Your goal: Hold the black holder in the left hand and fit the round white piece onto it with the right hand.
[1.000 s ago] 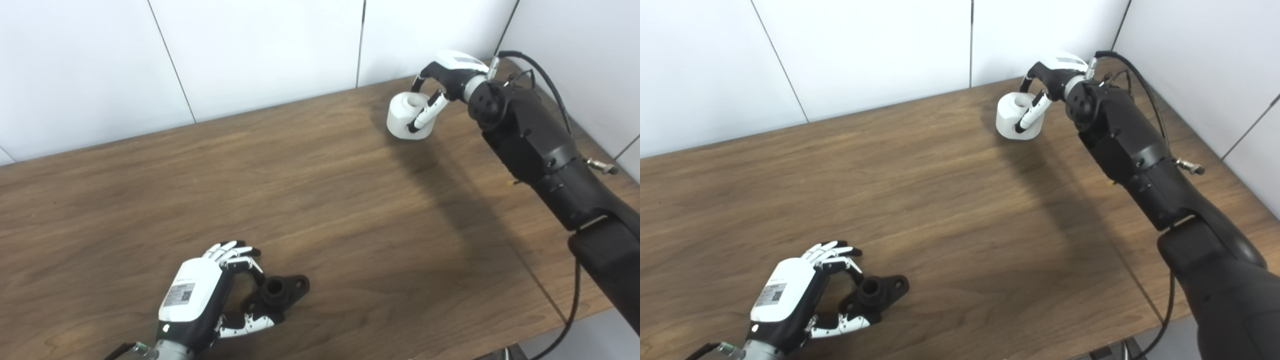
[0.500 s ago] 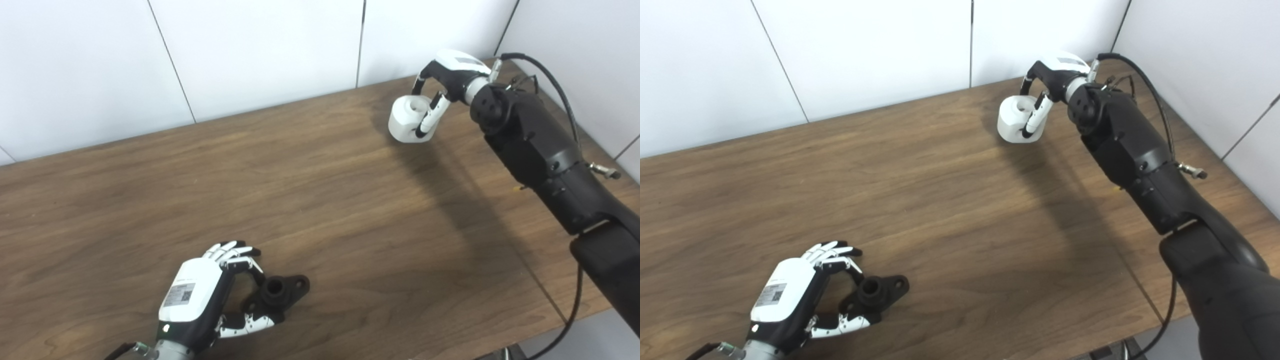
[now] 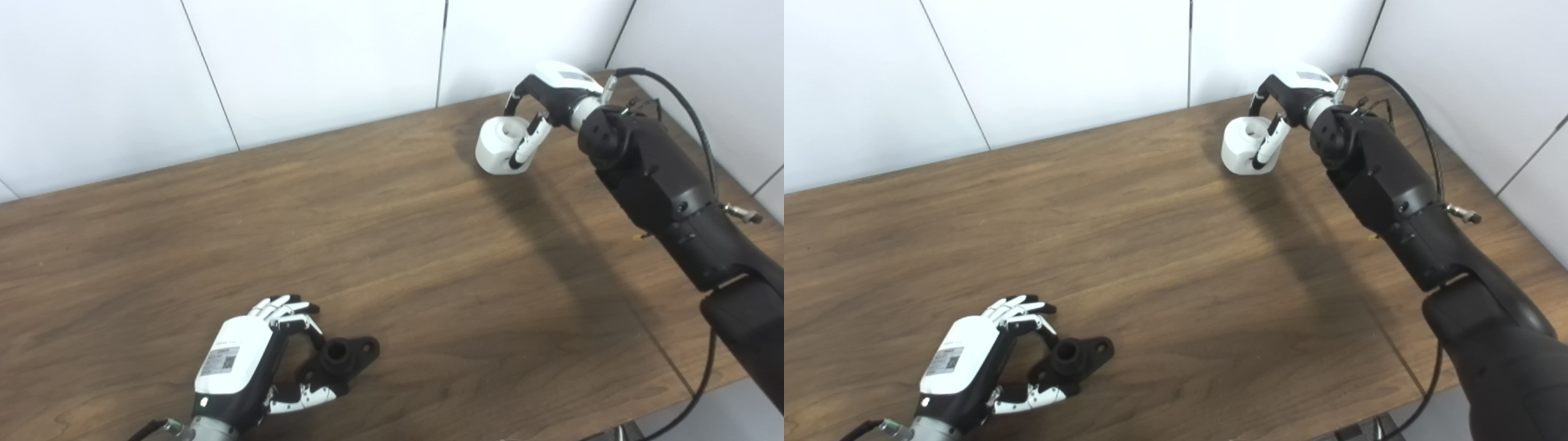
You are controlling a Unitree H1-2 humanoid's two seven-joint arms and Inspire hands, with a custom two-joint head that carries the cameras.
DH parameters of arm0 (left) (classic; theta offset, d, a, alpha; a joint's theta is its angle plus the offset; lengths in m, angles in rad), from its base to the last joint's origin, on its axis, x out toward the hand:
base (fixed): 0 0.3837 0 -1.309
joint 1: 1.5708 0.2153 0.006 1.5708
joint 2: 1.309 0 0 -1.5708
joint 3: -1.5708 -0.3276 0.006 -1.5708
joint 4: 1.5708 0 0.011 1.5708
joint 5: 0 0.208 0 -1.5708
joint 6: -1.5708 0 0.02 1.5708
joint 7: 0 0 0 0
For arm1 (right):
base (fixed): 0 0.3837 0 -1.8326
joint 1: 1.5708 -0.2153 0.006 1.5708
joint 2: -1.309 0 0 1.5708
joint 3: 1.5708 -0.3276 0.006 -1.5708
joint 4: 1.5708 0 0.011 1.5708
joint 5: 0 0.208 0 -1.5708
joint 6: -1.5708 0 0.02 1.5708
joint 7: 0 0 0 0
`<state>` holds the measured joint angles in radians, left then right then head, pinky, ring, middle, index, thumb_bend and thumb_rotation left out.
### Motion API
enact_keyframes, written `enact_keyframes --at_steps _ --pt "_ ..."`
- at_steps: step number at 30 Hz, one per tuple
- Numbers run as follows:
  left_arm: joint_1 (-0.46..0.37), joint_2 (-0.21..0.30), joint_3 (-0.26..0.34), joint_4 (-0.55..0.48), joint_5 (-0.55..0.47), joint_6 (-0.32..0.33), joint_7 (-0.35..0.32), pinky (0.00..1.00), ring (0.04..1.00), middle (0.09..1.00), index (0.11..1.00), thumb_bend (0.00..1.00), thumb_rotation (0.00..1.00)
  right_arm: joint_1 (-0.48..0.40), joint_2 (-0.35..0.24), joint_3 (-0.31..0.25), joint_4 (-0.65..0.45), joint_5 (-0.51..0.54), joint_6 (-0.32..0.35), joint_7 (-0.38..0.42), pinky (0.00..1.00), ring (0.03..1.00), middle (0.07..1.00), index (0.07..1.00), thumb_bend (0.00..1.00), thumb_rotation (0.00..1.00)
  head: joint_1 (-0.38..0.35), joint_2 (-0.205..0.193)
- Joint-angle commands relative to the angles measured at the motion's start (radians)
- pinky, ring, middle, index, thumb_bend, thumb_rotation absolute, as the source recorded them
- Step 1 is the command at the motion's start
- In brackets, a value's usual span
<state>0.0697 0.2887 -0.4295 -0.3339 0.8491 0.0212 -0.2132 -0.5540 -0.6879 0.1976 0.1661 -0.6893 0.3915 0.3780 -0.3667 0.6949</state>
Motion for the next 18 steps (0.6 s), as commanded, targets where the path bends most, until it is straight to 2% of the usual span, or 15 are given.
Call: enact_keyframes --at_steps 1,7,11,16,18 --pt "0.021 0.004 -0.026 0.04 0.011 0.028 -0.075 0.89 0.882 0.789 0.485 0.52 0.04 -0.037 -0.049 -0.009 -0.07 -0.013 -0.009 0.008 0.94 0.965 0.817 0.485 0.52 0.14 0.006 0.002" --pt "0.012 -0.007 -0.039 0.057 0.031 0.031 -0.07 0.9 0.886 0.793 0.486 0.52 0.05 -0.05 -0.052 -0.008 -0.214 -0.052 0.076 0.159 0.92 0.961 0.812 0.485 0.53 0.14 0.068 0.018" --pt "0.009 -0.017 -0.046 0.066 0.036 0.038 -0.072 0.91 0.892 0.795 0.486 0.52 0.05 -0.048 -0.025 -0.025 -0.32 -0.083 0.078 0.236 0.92 0.948 0.807 0.485 0.53 0.14 0.114 0.026" --pt "0.008 -0.027 -0.055 0.073 0.049 0.039 -0.06 0.91 0.895 0.795 0.486 0.52 0.05 -0.047 -0.004 -0.013 -0.445 -0.102 0.077 0.316 0.94 0.936 0.791 0.485 0.53 0.14 0.155 0.037" --pt "0.008 -0.028 -0.06 0.073 0.057 0.039 -0.058 0.92 0.896 0.794 0.486 0.52 0.05 -0.045 0.021 -0.022 -0.507 -0.11 0.078 0.363 0.94 0.941 0.793 0.485 0.53 0.14 0.167 0.041"
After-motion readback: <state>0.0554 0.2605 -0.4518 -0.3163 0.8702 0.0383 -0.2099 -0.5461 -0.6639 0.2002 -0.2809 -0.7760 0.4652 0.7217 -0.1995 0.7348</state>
